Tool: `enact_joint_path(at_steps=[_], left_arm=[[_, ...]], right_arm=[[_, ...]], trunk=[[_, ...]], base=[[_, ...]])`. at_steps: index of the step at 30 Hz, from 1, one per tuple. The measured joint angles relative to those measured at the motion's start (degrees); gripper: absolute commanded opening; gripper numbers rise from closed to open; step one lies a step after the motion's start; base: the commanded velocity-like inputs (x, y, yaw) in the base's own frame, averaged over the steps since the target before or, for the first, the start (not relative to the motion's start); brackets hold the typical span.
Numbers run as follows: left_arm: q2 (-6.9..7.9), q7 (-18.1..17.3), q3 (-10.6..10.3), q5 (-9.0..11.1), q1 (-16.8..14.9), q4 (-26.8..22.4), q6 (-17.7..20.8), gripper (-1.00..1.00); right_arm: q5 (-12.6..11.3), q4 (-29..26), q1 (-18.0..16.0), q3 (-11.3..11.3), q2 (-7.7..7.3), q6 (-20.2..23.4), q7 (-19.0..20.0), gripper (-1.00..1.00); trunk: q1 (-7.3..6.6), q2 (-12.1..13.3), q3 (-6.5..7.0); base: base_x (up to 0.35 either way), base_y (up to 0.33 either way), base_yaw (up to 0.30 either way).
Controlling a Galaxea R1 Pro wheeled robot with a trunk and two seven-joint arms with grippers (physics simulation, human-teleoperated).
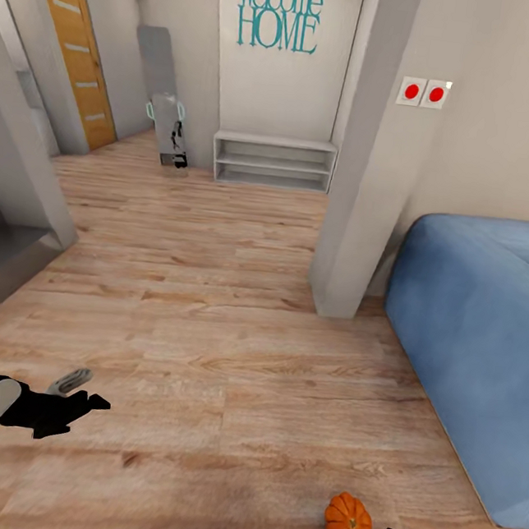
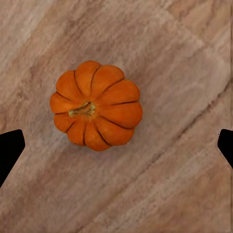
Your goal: Place each of the two pumpkins and all three candles from the living room inside a cabinet in the living room (use any cabinet), then make sure every cabinet is closed, and position the cauldron so it is next to a table in the living room.
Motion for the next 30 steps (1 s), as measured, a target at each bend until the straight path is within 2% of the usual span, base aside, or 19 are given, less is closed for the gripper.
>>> enact_joint_path(at_steps=[5, 14, 16, 18, 21, 25, 30], left_arm=[[0.00, 0.00, -0.04, -0.01, 0.00, 0.00, 0.00, 1.00], [-0.08, 0.02, -0.04, 0.00, -0.03, -0.02, 0.02, 1.00], [-0.10, 0.02, -0.04, 0.00, -0.01, -0.02, 0.02, 1.00], [-0.14, 0.01, -0.04, 0.00, -0.03, -0.02, 0.02, 1.00], [-0.14, 0.02, -0.04, -0.01, -0.02, -0.02, 0.02, 1.00], [-0.17, 0.02, -0.04, 0.00, -0.02, -0.02, 0.02, 1.00], [-0.18, 0.02, -0.76, 0.00, -0.01, -0.04, 0.04, 1.00]], right_arm=[[0.00, 0.00, -0.01, 0.00, 0.00, 0.00, 0.00, 1.00], [-0.16, -0.18, -0.06, -0.06, 0.03, 0.51, 0.38, 1.00], [-0.21, -0.23, -0.47, -0.13, 0.01, 2.61, 1.76, 1.00], [-0.22, -0.23, -1.73, -0.56, -0.17, 6.91, 3.83, 1.00], [-0.24, -0.12, -4.08, -2.38, -1.06, 12.67, 7.63, 1.00], [-0.21, -0.17, -4.86, -5.12, -1.66, 14.33, 9.27, 1.00], [-1.06, -0.06, -6.65, -9.20, -3.31, 17.74, 9.45, 1.00]], trunk=[[1.10, -2.01, -0.90], [3.08, -5.62, -2.51], [3.51, -6.42, -2.87], [3.95, -7.22, -3.23], [4.61, -8.42, -3.77], [5.49, -10.03, -4.49], [6.59, -12.03, -5.39]], base=[[0.000, -0.221, 0.000], [0.000, -0.019, 0.000], [0.000, 0.000, 0.000], [0.000, 0.000, 0.000], [0.000, 0.000, 0.000], [0.000, 0.000, 0.000], [0.000, 0.000, 0.000]])
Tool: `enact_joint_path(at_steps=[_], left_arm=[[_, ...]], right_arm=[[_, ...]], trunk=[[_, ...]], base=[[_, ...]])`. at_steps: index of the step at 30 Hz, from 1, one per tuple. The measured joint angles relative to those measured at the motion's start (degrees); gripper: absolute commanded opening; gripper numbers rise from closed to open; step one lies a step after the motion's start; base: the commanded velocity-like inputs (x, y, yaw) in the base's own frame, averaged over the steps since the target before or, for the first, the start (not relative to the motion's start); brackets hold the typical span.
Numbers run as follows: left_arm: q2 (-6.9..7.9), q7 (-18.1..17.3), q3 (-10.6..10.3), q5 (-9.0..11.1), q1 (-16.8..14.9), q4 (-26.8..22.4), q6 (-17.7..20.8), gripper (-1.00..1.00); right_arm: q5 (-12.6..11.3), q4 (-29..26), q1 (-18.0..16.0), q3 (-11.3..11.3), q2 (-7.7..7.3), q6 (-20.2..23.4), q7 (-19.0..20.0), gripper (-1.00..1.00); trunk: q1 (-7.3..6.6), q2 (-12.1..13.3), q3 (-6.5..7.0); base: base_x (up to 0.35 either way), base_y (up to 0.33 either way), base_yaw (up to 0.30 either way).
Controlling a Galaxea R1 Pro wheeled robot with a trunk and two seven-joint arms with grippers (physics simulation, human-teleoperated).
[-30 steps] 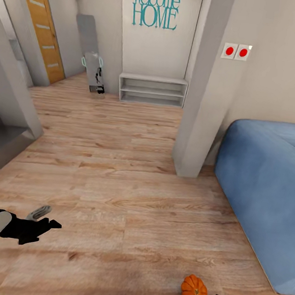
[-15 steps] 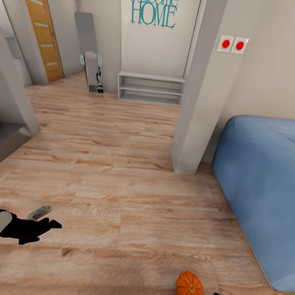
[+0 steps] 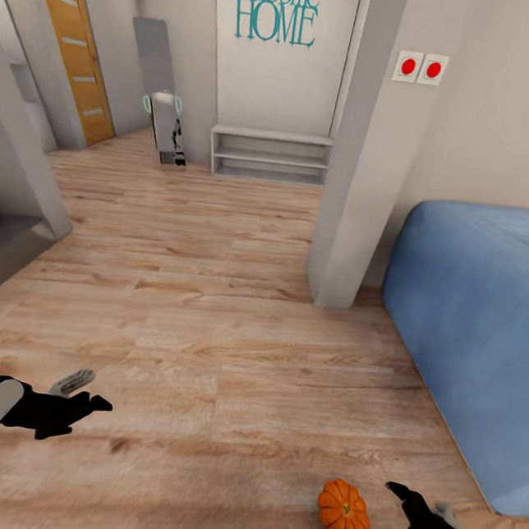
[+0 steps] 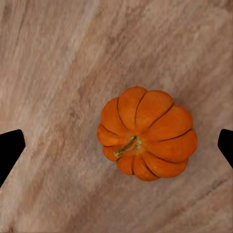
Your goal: Place each of the two pumpkins and all three candles from the living room inside a cabinet in the living room (use any cabinet), then make sure every cabinet is closed, and position the cauldron so it is next to a table in the living room.
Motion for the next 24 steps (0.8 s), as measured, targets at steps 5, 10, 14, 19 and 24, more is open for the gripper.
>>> enact_joint_path(at_steps=[5, 10, 14, 19, 24], left_arm=[[-0.01, 0.00, -0.26, 0.03, -0.02, -0.25, 0.02, 1.00], [-0.01, -0.04, -0.28, 0.08, 0.00, -0.33, 0.02, 1.00], [-0.01, -0.06, -0.30, 0.09, -0.02, -0.36, 0.02, 1.00], [0.03, -0.09, -0.28, 0.09, -0.02, -0.42, 0.02, 1.00], [0.01, -0.06, -0.34, 0.10, -0.01, -0.42, 0.03, 1.00]], right_arm=[[-0.04, -0.18, -0.50, -2.27, -0.68, 1.51, -0.49, 1.00], [-0.07, -0.21, -0.51, -2.51, -1.43, 1.82, -0.91, 1.00], [-0.11, -0.23, -0.47, -2.54, -1.51, 1.91, -0.91, 1.00], [-0.78, -0.37, -0.46, -3.80, -1.58, 1.98, -0.82, 1.00], [-1.15, -0.47, -0.31, -5.84, -1.53, 2.14, -0.74, 1.00]], trunk=[[0.52, -0.85, -1.02], [0.65, -0.92, -2.13], [0.76, -0.97, -3.02], [0.89, -1.04, -4.13], [1.01, -1.11, -5.24]], base=[[0.000, 0.000, 0.000], [0.000, 0.000, 0.000], [0.000, 0.000, 0.000], [0.000, 0.000, 0.000], [0.000, 0.000, 0.000]])
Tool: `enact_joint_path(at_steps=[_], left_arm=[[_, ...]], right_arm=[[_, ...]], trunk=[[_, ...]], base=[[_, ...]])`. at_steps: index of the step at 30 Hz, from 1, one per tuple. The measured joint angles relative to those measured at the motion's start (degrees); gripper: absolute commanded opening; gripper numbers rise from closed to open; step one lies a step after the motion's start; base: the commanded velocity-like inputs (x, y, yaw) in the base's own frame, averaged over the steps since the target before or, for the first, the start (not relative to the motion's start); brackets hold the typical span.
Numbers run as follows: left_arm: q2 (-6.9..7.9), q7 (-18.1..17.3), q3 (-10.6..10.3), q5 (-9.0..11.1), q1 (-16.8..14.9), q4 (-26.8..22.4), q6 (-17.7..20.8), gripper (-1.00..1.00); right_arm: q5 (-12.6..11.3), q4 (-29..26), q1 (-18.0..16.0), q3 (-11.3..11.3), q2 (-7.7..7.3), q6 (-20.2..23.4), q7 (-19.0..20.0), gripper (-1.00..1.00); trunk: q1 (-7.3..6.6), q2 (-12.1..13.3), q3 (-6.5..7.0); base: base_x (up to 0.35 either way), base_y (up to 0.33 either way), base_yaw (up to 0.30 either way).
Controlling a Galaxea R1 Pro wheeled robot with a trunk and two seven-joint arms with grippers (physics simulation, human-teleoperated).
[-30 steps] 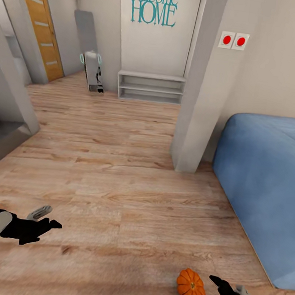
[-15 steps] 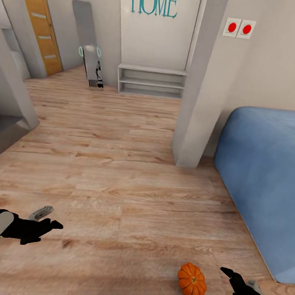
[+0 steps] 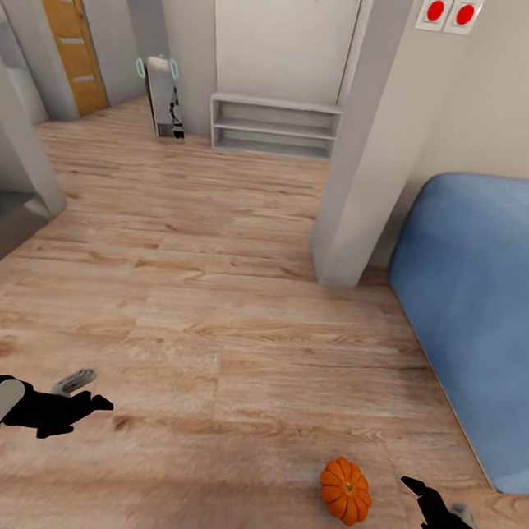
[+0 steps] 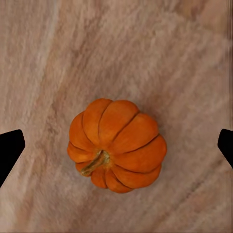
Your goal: Place each of the two pumpkins and all three candles from the living room inside a cabinet in the living room (use any cabinet), then make sure every cabinet is closed, and position the cauldron so it is next to a table in the living room.
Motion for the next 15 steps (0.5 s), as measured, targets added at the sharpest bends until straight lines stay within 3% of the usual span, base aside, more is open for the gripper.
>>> enact_joint_path(at_steps=[4, 6, 8, 11, 15], left_arm=[[0.18, -0.03, 0.00, 0.22, -0.01, -0.53, 0.00, 1.00], [0.45, -0.03, 0.04, 1.36, -0.02, -1.08, 0.00, 1.00], [0.91, -0.06, 0.10, 4.04, -0.02, -1.52, -0.01, 1.00], [2.12, -0.08, -0.87, 9.61, 0.00, -2.39, 0.09, 1.00], [3.49, -0.07, -2.58, 13.48, -0.01, -4.25, 0.10, 1.00]], right_arm=[[-0.03, -0.01, 0.18, -0.29, 0.02, -0.01, 0.18, 1.00], [-0.03, -0.01, 0.23, -0.30, 0.02, 0.01, 0.28, 1.00], [-0.03, -0.01, 0.24, -0.30, 0.03, 0.02, 0.28, 1.00], [-0.01, -0.08, 0.19, -0.30, 0.08, -0.04, 0.20, 1.00], [0.20, -0.09, 0.17, -0.24, 0.13, -0.11, 0.17, 1.00]], trunk=[[0.10, -0.05, -0.89], [0.15, -0.08, -1.33], [0.21, -0.11, -1.77], [0.28, -0.15, -2.44], [0.39, -0.20, -3.32]], base=[[0.000, 0.000, 0.000], [0.000, 0.000, 0.000], [0.000, 0.000, 0.000], [0.000, 0.000, 0.000], [0.000, 0.000, 0.000]])
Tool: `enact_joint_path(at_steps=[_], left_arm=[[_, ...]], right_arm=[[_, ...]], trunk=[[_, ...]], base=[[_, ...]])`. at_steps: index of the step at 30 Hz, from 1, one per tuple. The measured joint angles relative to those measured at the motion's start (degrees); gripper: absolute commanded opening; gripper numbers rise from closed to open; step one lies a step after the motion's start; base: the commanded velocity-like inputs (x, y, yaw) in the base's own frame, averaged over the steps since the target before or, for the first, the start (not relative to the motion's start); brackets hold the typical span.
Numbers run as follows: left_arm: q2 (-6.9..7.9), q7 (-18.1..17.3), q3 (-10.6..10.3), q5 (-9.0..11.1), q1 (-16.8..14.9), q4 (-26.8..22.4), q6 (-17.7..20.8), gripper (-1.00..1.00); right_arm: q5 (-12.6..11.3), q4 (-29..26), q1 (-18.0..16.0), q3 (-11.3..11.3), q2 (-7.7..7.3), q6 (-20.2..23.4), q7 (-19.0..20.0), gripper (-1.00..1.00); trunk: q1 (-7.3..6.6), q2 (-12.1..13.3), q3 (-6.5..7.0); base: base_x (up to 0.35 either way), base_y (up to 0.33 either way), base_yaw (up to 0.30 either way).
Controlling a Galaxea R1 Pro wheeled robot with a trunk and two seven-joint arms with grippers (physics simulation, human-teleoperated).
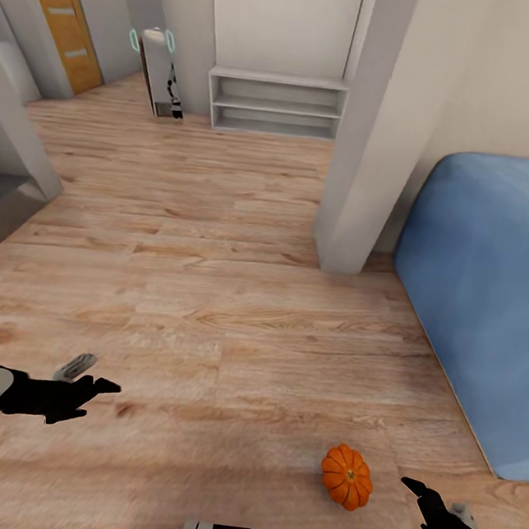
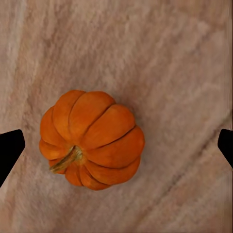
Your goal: Place each of the two pumpkins and all three candles from the living room inside a cabinet in the living room (use any cabinet), then make sure every cabinet is closed, and position the cauldron so it is next to a table in the living room.
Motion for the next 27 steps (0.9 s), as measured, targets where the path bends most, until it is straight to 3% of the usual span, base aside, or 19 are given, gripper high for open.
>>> enact_joint_path(at_steps=[4, 6, 9, 18, 22, 27], left_arm=[[1.26, -0.03, -0.65, 3.24, 0.14, -2.85, 0.00, 1.00], [2.26, -0.01, -0.95, 7.94, 0.66, -6.43, -0.01, 1.00], [3.77, -0.01, -1.09, 9.91, 1.18, -7.91, 0.00, 1.00], [4.45, -0.03, -1.14, 10.57, 1.47, -8.39, 0.00, 1.00], [4.45, -0.01, -1.14, 10.60, 1.49, -8.41, 0.00, 1.00], [4.46, 0.00, -1.14, 10.58, 1.50, -8.41, 0.00, 1.00]], right_arm=[[0.22, 0.00, 0.02, 0.14, 0.09, -0.03, 0.05, 1.00], [0.27, 0.00, 0.03, 0.24, 0.13, 0.02, 0.17, 1.00], [0.28, 0.00, 0.03, 0.28, 0.13, 0.04, 0.28, 1.00], [0.28, 0.00, 0.12, 0.34, 0.14, 0.08, 0.39, 1.00], [0.27, 0.00, 0.11, 0.37, 0.14, 0.11, 0.45, 1.00], [0.28, 0.00, 0.15, 0.38, 0.19, 0.13, 0.48, 1.00]], trunk=[[0.10, -0.05, -0.89], [0.15, -0.08, -1.33], [0.23, -0.12, -2.00], [0.46, -0.24, -3.99], [0.46, -0.24, -4.00], [0.59, -0.31, -5.10]], base=[[0.000, 0.000, 0.000], [0.000, 0.000, 0.000], [0.000, 0.000, 0.000], [0.000, 0.000, 0.000], [0.000, 0.000, 0.000], [0.000, 0.000, 0.000]])
